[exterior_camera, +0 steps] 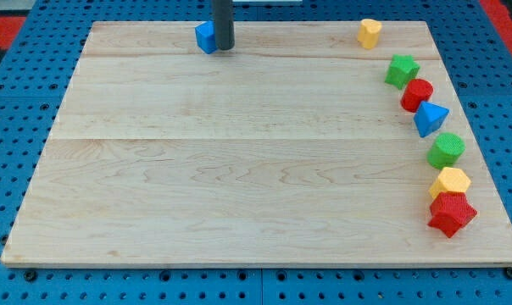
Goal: Push the green star to the bottom of the cube
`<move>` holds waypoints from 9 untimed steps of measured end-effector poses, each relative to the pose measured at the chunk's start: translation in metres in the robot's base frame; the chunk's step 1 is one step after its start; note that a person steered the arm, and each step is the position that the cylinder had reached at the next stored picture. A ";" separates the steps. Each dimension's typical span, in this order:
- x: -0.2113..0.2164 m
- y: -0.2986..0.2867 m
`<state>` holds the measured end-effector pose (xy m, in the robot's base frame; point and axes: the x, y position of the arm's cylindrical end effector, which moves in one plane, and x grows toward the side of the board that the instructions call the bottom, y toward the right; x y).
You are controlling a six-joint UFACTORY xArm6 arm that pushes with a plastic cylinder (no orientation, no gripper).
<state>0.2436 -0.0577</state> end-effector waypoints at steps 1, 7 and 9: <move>0.007 0.053; 0.074 0.290; 0.074 0.139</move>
<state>0.3172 0.0817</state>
